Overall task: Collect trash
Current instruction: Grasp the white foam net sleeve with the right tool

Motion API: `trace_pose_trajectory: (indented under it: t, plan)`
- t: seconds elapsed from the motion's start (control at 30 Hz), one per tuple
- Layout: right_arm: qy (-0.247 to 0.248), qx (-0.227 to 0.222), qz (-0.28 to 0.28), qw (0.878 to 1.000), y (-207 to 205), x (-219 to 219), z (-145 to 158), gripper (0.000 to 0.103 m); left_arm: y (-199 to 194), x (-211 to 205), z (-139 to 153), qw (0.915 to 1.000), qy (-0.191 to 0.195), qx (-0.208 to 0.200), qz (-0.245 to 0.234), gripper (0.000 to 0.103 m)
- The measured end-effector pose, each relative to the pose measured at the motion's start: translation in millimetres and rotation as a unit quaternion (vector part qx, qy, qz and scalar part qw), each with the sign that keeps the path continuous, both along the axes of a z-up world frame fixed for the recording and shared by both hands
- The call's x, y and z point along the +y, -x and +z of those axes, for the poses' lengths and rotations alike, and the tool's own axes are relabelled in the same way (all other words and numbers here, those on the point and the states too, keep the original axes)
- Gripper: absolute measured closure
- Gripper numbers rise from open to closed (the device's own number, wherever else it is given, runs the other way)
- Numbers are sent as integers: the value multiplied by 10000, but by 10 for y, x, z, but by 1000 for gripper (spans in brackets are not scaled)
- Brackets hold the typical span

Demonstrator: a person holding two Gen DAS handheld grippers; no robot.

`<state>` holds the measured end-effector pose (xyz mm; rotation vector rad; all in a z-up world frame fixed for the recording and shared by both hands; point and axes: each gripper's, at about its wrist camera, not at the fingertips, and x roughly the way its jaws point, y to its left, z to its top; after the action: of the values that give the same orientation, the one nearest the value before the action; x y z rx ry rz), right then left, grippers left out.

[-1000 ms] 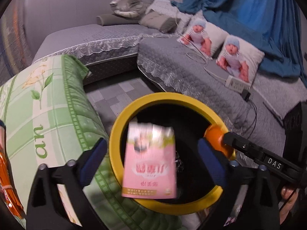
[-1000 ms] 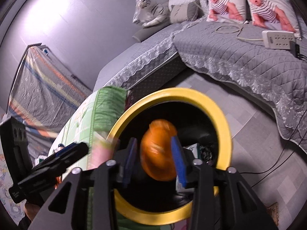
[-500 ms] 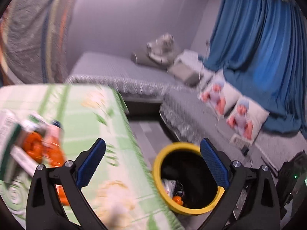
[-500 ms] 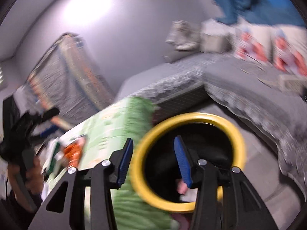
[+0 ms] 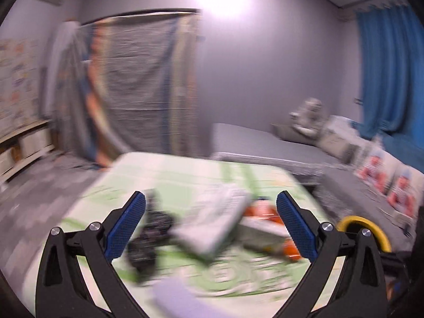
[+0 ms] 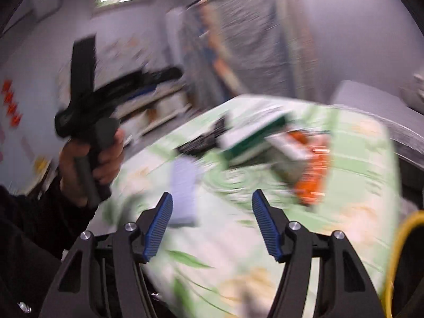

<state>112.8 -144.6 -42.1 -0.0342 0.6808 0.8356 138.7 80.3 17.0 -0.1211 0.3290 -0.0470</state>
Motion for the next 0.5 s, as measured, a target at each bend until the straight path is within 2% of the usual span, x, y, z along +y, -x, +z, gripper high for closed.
trace_pose_trajectory:
  t: [0.07,0.17,0.37,0.5]
  plan:
    - [265,177,415,9986,-24,432,-83,43,68,367,-95,9980,-156,40,617,8]
    - [687,402,747,9940,-139,963,-214,40,82,748,-260,9933,-248,265,1098,8]
    - [1347,903,918,9825,-404,1501,-535,40,-39,1209,-576,9901,32,741,1189,8]
    - [1578,933,841,9795,-458,1558,-648,40,-143,1311,-669,9914,77,840,1000,8]
